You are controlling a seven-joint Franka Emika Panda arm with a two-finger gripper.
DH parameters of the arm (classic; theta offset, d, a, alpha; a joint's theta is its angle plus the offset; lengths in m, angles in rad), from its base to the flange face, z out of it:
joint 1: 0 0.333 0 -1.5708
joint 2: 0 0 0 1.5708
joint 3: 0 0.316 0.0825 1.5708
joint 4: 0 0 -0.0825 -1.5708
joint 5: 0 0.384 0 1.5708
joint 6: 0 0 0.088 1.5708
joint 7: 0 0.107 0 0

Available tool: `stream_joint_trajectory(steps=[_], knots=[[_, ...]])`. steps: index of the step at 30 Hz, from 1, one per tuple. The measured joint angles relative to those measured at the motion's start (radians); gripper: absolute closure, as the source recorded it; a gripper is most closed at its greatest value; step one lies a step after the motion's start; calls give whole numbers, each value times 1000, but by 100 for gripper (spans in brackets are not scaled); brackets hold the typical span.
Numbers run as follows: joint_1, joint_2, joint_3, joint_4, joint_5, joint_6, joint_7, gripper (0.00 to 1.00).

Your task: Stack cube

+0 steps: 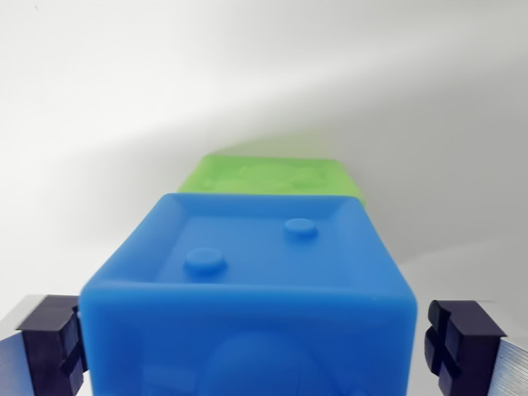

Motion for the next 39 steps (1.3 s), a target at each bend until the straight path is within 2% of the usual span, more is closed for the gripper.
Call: stream_joint_trajectory(steps=[9, 18, 24, 30, 39], knots=[[2, -14, -3, -2, -4, -10, 4, 0], [3, -77, -11, -8, -35, -64, 24, 0], [2, -140, -15, -13, -59, -120, 42, 0], [0, -205, -16, -16, -78, -181, 56, 0], [-6, -313, -16, -13, -99, -291, 71, 0]])
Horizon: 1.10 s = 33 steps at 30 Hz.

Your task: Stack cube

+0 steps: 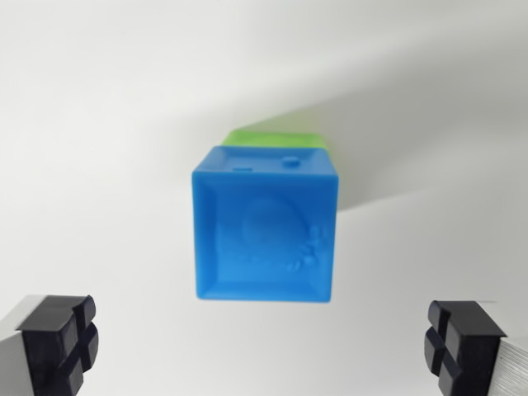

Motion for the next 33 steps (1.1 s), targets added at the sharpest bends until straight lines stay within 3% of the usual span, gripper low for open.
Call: stream_joint_trajectory(steps=[15, 33], knots=[[-2, -167, 1, 43, -17, -210, 14, 0], [-2, -301, 9, 141, -20, -439, 20, 0]])
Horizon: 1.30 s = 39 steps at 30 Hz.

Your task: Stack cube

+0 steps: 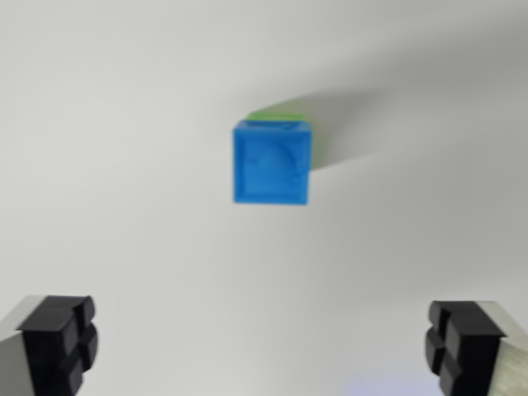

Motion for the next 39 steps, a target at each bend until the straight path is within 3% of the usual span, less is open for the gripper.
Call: stream_joint_trajectory(steps=[21, 39], knots=[[0, -61, 7, 109, 0, -172, 2, 0], [0, -67, 9, 131, 0, -201, 2, 0]])
